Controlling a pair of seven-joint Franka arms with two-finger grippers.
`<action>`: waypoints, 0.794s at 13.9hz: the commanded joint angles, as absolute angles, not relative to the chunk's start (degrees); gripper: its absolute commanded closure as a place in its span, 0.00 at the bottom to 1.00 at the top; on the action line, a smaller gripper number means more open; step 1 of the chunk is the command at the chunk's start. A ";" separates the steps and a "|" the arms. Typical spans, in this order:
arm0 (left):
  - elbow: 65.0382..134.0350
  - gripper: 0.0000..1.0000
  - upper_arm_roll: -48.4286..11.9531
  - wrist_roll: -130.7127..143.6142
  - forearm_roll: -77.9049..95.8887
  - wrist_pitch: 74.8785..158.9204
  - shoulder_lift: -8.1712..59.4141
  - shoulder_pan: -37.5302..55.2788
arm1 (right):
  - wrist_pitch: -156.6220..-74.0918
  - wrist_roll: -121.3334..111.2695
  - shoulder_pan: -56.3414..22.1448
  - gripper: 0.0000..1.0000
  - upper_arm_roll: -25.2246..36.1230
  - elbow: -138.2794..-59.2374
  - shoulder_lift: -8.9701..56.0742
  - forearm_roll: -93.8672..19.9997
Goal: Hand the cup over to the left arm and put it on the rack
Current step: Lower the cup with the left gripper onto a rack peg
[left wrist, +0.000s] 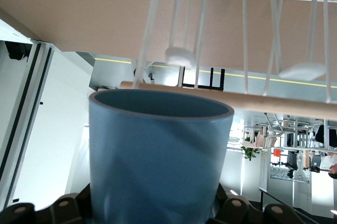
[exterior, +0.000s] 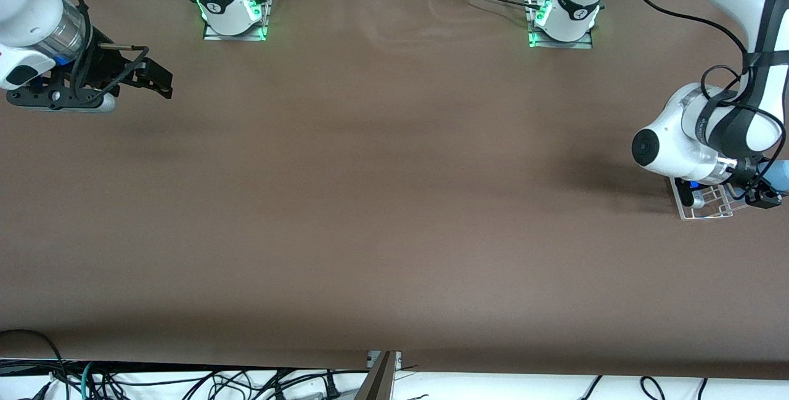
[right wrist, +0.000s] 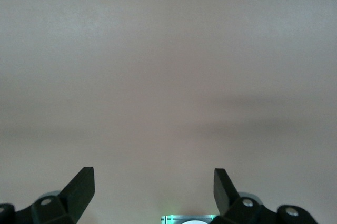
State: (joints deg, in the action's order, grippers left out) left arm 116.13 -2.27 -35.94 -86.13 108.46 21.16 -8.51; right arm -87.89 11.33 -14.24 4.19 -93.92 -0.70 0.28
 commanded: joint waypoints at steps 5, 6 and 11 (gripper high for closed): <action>117.25 1.00 -2.64 -31.65 -88.15 109.42 22.14 -8.88 | -88.33 11.60 -13.80 0.00 4.31 -93.08 -1.05 1.41; 117.16 1.00 -2.64 -31.55 -88.24 109.42 22.50 -8.88 | -88.33 11.60 -13.80 0.00 4.31 -93.08 -1.05 1.41; 117.16 0.61 -2.72 -31.46 -88.86 109.60 22.76 -8.88 | -88.24 11.51 -13.80 0.00 4.22 -93.16 -0.79 4.04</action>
State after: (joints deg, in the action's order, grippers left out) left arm 117.00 -2.42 -32.46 -86.83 109.17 22.94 -8.59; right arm -88.94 11.33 -14.09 4.52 -93.72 -0.70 2.41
